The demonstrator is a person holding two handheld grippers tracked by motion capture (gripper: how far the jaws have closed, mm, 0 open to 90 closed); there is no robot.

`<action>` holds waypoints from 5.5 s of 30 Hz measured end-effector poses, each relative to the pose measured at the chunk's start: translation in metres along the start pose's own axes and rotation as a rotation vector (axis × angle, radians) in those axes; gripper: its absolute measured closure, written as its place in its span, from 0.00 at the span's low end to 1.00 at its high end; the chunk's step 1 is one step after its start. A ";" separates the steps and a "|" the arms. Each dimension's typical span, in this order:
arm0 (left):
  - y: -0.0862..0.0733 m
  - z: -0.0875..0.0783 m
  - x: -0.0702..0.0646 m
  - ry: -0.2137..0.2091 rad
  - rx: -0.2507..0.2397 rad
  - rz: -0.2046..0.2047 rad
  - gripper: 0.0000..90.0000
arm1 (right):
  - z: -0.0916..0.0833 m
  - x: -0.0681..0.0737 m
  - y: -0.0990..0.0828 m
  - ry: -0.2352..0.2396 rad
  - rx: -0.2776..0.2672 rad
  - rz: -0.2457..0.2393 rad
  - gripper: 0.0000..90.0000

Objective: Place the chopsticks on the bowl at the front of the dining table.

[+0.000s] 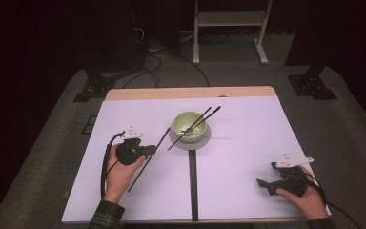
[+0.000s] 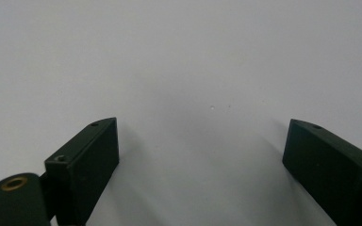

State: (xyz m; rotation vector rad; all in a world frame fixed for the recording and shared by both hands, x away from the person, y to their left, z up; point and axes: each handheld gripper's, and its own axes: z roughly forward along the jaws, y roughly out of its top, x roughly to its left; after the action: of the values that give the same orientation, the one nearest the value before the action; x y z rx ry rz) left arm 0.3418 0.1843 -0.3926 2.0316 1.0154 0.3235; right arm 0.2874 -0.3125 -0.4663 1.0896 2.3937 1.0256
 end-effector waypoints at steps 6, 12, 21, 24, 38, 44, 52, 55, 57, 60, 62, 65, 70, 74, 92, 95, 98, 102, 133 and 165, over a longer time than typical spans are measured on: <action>0.013 0.000 -0.001 0.002 -0.007 0.008 0.96 | 0.000 0.000 0.000 0.000 0.000 0.000 0.11; 0.026 0.003 0.001 -0.007 -0.005 0.013 0.96 | 0.000 0.000 0.000 0.000 0.000 0.000 0.11; 0.043 0.008 0.001 -0.013 -0.007 0.024 0.96 | 0.000 0.000 0.000 0.000 0.000 0.000 0.11; 0.048 0.010 0.001 -0.016 -0.006 0.023 0.96 | 0.000 0.000 0.000 0.001 -0.001 0.000 0.11; 0.065 0.020 0.004 -0.029 -0.008 0.021 0.96 | 0.000 0.000 0.000 0.001 0.000 0.000 0.11; 0.072 0.025 0.004 -0.032 -0.006 0.024 0.96 | 0.000 0.000 0.000 0.000 -0.001 0.000 0.11; 0.085 0.032 0.002 -0.040 -0.005 0.033 0.96 | 0.000 0.000 0.000 0.001 -0.001 0.000 0.11; 0.090 0.034 0.000 -0.043 -0.004 0.037 0.96 | 0.000 0.000 0.000 0.001 -0.001 0.001 0.11; 0.093 0.036 -0.001 -0.042 -0.006 0.040 0.96 | 0.000 0.000 0.000 0.001 -0.001 0.001 0.11; 0.097 0.038 -0.001 -0.045 -0.002 0.043 0.96 | 0.000 0.000 0.000 0.001 -0.001 0.001 0.11; 0.099 0.040 -0.001 -0.047 -0.007 0.037 0.96 | 0.000 0.000 0.000 0.001 -0.001 0.001 0.11; 0.102 0.043 0.000 -0.046 -0.004 0.037 0.96 | 0.000 0.000 0.000 0.001 -0.001 0.000 0.11; 0.108 0.048 0.000 -0.048 -0.002 0.037 0.96 | 0.000 0.000 0.000 0.001 -0.001 0.000 0.11; 0.111 0.054 -0.001 -0.046 0.002 0.038 0.96 | 0.000 0.000 0.000 0.001 -0.002 0.000 0.11; 0.123 0.077 0.010 -0.044 0.013 -0.012 0.96 | 0.000 0.000 0.000 0.002 -0.002 0.002 0.11; 0.125 0.082 0.010 -0.043 0.018 -0.015 0.96 | 0.000 0.000 0.000 0.002 -0.002 0.002 0.11; 0.125 0.086 0.010 -0.039 0.026 -0.019 0.96 | 0.000 0.000 0.000 0.002 -0.002 0.002 0.11; 0.126 0.093 0.013 -0.041 0.034 -0.032 0.96 | 0.000 0.000 0.000 0.002 -0.002 0.001 0.11; 0.123 0.123 0.014 -0.022 0.061 -0.063 0.96 | 0.000 0.000 0.000 0.002 -0.002 0.001 0.11; 0.125 0.121 0.014 0.019 0.032 -0.049 0.66 | 0.000 0.000 0.000 0.001 -0.002 0.000 0.11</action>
State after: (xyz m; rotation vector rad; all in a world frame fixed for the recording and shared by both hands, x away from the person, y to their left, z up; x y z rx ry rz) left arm 0.4843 0.0845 -0.3744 2.0323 1.0865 0.3028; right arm 0.2872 -0.3126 -0.4665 1.0892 2.3928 1.0289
